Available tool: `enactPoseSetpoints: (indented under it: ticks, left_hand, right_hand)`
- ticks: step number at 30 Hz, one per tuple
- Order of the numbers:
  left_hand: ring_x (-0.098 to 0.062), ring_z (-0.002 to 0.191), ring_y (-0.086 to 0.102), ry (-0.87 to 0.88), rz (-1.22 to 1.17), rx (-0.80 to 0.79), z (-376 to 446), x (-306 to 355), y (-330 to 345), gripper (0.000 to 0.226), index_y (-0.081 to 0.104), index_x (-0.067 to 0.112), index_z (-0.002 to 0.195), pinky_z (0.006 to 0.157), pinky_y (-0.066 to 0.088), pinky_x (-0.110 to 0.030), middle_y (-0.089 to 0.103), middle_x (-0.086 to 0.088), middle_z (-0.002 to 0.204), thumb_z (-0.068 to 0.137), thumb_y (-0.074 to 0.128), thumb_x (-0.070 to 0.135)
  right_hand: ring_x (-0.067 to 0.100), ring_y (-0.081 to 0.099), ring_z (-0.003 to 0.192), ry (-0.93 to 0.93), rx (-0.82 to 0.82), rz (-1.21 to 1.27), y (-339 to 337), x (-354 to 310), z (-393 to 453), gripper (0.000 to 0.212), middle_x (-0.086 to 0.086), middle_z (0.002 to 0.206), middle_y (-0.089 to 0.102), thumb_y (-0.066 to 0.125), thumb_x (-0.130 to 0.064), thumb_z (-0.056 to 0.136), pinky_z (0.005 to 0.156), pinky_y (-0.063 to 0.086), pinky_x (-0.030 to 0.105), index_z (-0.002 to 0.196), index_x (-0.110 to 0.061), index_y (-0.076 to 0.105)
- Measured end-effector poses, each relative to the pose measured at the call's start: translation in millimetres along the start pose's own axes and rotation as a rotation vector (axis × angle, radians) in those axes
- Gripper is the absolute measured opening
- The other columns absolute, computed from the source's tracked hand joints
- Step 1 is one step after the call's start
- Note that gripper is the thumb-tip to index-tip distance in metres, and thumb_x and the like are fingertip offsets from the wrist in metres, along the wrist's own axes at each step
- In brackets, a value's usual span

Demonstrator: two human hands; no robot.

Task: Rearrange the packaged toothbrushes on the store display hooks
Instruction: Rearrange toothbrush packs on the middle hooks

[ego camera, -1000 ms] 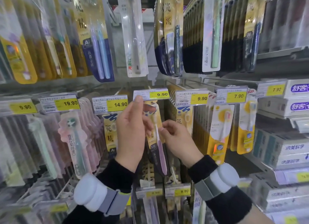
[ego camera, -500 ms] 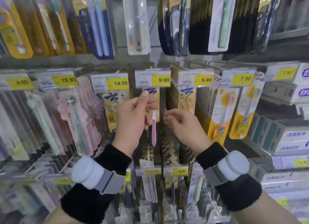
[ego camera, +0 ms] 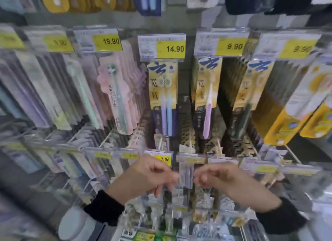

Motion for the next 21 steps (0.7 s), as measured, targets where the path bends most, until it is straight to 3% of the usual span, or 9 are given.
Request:
enactPoseSetpoints:
  ticks: [3, 5, 7, 9, 11, 14, 17, 19, 21]
  left_hand:
    - [-0.008, 0.038, 0.051, -0.154, 0.11, -0.048, -7, -26, 9, 0.024, 0.078, 0.02, 0.067, 0.042, 0.038, -0.02, 0.068, 0.007, 0.051, 0.082, 0.077, 0.039]
    - [-0.005, 0.04, 0.056, -0.233, 0.154, 0.071, -4, -48, 11, 0.016, 0.076, 0.029, 0.068, 0.043, 0.046, -0.022, 0.068, 0.011, 0.051, 0.083, 0.077, 0.032]
    - [-0.01, 0.048, 0.061, -0.293, 0.076, 0.305, 3, -80, 11, 0.009, 0.076, 0.032, 0.073, 0.05, 0.053, -0.031, 0.072, 0.011, 0.062, 0.079, 0.081, 0.028]
    - [-0.018, 0.054, 0.059, -0.288, -0.033, 0.55, 4, -100, 10, 0.017, 0.073, 0.036, 0.077, 0.058, 0.055, -0.039, 0.072, 0.003, 0.069, 0.072, 0.085, 0.024]
    - [-0.024, 0.06, 0.063, -0.232, -0.045, 0.698, 11, -118, 15, 0.027, 0.068, 0.038, 0.081, 0.063, 0.055, -0.04, 0.07, -0.006, 0.075, 0.071, 0.086, 0.02]
    - [-0.012, 0.066, 0.064, -0.124, -0.075, 0.838, 19, -141, 24, 0.036, 0.061, 0.039, 0.09, 0.065, 0.055, -0.037, 0.066, -0.007, 0.095, 0.076, 0.082, 0.014]
    - [0.004, 0.069, 0.062, -0.044, -0.188, 0.84, 25, -155, 30, 0.046, 0.057, 0.044, 0.104, 0.07, 0.055, -0.031, 0.062, 0.003, 0.113, 0.082, 0.078, 0.01]
    - [0.008, 0.066, 0.064, -0.003, -0.221, 0.761, 29, -162, 32, 0.05, 0.053, 0.047, 0.117, 0.062, 0.054, -0.017, 0.063, 0.013, 0.119, 0.085, 0.076, 0.016]
    - [0.01, 0.066, 0.065, 0.01, -0.248, 0.706, 35, -168, 31, 0.056, 0.047, 0.038, 0.133, 0.057, 0.05, -0.009, 0.062, 0.03, 0.119, 0.086, 0.075, 0.024]
  right_hand:
    - [0.004, 0.071, 0.103, 0.076, -0.09, -0.195, 25, 28, 2, 0.017, -0.012, 0.107, 0.078, 0.062, -0.019, 0.099, 0.092, 0.055, 0.021, 0.106, -0.024, 0.077]
    - [-0.003, 0.071, 0.099, 0.137, -0.058, -0.233, 36, 49, 7, 0.022, -0.022, 0.104, 0.077, 0.063, -0.02, 0.098, 0.087, 0.054, 0.019, 0.104, -0.037, 0.076]
    - [-0.003, 0.072, 0.089, 0.174, 0.067, -0.253, 42, 71, 15, 0.03, -0.021, 0.096, 0.077, 0.066, -0.018, 0.095, 0.082, 0.057, 0.026, 0.094, -0.047, 0.073]
    - [-0.006, 0.071, 0.075, 0.223, 0.251, -0.244, 38, 81, 16, 0.033, -0.021, 0.085, 0.076, 0.066, -0.013, 0.093, 0.077, 0.056, 0.019, 0.085, -0.044, 0.07]
    - [-0.005, 0.069, 0.071, 0.251, 0.469, -0.273, 33, 97, 20, 0.025, -0.015, 0.078, 0.077, 0.07, -0.011, 0.09, 0.079, 0.055, 0.015, 0.086, -0.035, 0.069]
    - [0.009, 0.073, 0.087, 0.226, 0.69, -0.312, 33, 128, 25, 0.029, -0.004, 0.097, 0.077, 0.078, -0.013, 0.083, 0.089, 0.057, 0.035, 0.107, -0.026, 0.07]
    - [0.007, 0.073, 0.099, 0.119, 0.745, -0.304, 42, 151, 30, 0.042, -0.006, 0.11, 0.076, 0.081, -0.016, 0.081, 0.092, 0.055, 0.033, 0.118, -0.027, 0.066]
    - [0.003, 0.071, 0.103, 0.074, 0.736, -0.236, 46, 158, 33, 0.043, -0.008, 0.116, 0.074, 0.079, -0.019, 0.083, 0.096, 0.054, 0.028, 0.118, -0.034, 0.061]
    - [0.001, 0.066, 0.107, 0.061, 0.69, -0.16, 48, 156, 37, 0.041, -0.015, 0.119, 0.067, 0.075, -0.03, 0.084, 0.097, 0.05, 0.022, 0.12, -0.037, 0.056]
Point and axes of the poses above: each hand's wrist, its own z-axis towards the middle knuckle, its own y-axis out of the palm, x = y × z, the point moved 5 cm from there along z, towards the middle knuckle
